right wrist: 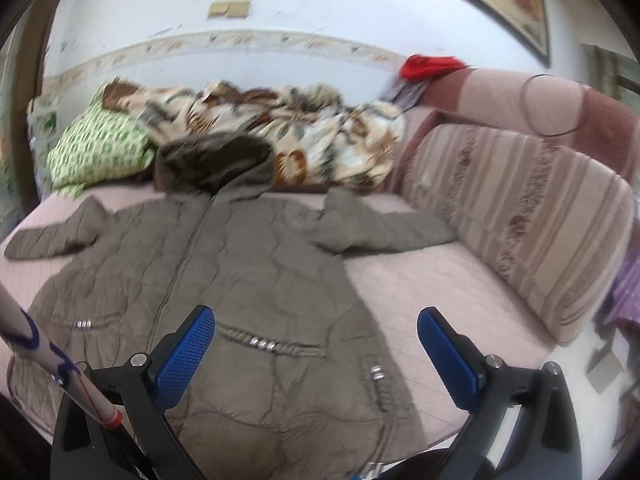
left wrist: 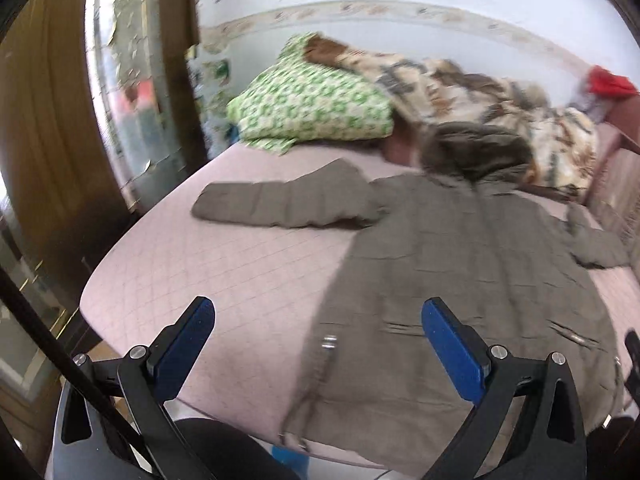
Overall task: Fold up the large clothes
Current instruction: 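Move the left tool to the sleeve nearest it and grasp the cuff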
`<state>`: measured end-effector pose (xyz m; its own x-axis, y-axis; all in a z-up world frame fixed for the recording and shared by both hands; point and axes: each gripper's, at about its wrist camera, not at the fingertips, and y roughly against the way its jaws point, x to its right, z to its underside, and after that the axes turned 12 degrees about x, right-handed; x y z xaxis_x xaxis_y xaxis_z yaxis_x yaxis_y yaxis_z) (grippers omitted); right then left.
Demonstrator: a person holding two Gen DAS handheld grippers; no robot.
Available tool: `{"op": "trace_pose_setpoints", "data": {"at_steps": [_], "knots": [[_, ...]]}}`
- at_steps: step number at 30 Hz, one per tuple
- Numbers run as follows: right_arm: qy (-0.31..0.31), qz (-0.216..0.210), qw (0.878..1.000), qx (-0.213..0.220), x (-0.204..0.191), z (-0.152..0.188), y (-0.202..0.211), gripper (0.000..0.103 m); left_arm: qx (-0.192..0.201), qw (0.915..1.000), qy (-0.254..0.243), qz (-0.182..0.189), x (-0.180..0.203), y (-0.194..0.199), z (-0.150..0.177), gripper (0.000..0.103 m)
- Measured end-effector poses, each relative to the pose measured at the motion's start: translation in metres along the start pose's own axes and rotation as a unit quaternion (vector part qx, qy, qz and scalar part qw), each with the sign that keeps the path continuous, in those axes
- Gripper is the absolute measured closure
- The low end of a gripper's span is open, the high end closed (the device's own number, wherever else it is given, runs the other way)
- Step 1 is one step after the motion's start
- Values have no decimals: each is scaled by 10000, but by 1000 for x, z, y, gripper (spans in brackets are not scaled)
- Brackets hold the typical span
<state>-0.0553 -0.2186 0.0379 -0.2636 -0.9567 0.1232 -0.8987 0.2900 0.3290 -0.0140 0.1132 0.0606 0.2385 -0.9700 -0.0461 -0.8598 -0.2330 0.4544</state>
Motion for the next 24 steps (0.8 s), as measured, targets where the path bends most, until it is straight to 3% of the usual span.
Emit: {"op": "trace_pose_setpoints", "data": {"at_steps": [6,10,13,18,24], "knots": [[181,-285,9988,-348,-24,17,-21,0,-471,9965,432,-532,-52,-56,1,1],[220,-310,9983,-435,-30,23,-32,0,-774,9927,564,-732,-82,-91,6,16],[229,-307,9977,-551,-31,28,-40,0,-1036,9891,743,-743,-99,-117,6,29],[200,-244,9967,-749,-29,35,-54,0,-1298,9791,1418,-670,-136,-168,2,29],[114,-237,9944,-1021,-30,43,-75,0,-1604,9642,2051,-500,-178,-260,-10,29]]}}
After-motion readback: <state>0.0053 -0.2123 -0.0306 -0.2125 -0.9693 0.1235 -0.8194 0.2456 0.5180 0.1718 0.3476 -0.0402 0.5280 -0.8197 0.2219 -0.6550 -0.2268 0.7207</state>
